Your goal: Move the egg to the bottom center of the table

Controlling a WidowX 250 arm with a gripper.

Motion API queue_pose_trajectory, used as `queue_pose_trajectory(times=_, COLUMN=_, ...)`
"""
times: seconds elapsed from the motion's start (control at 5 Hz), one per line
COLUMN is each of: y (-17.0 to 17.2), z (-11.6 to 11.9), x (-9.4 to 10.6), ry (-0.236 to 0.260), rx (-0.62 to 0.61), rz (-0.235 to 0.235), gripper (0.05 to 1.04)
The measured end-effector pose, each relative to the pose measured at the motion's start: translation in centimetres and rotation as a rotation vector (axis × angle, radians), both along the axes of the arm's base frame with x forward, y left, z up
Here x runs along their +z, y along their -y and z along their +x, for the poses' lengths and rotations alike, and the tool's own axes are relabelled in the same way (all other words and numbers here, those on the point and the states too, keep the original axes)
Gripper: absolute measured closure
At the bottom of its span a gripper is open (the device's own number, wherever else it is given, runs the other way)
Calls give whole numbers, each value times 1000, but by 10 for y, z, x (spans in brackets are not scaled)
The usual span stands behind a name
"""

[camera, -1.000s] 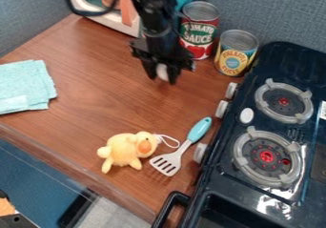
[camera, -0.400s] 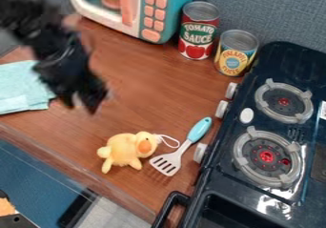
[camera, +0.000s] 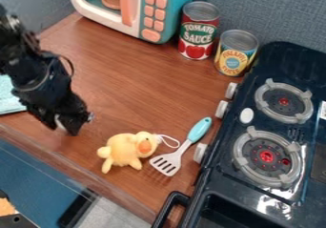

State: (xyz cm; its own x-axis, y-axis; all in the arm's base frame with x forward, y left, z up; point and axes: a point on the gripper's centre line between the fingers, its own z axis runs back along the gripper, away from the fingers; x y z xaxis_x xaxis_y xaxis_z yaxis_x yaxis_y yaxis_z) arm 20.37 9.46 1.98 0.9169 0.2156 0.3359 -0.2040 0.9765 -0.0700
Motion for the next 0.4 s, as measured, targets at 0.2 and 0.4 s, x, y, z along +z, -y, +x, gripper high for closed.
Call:
queue_pose_trajectory(times=0.2, y=0, z=5, x=-10, ry=-28, rx=-11, rz=11, gripper=513)
queue_pose_trajectory(times=0.4, y=-4, z=4, x=-10, ry=-46, rx=17, rz=15, gripper=210)
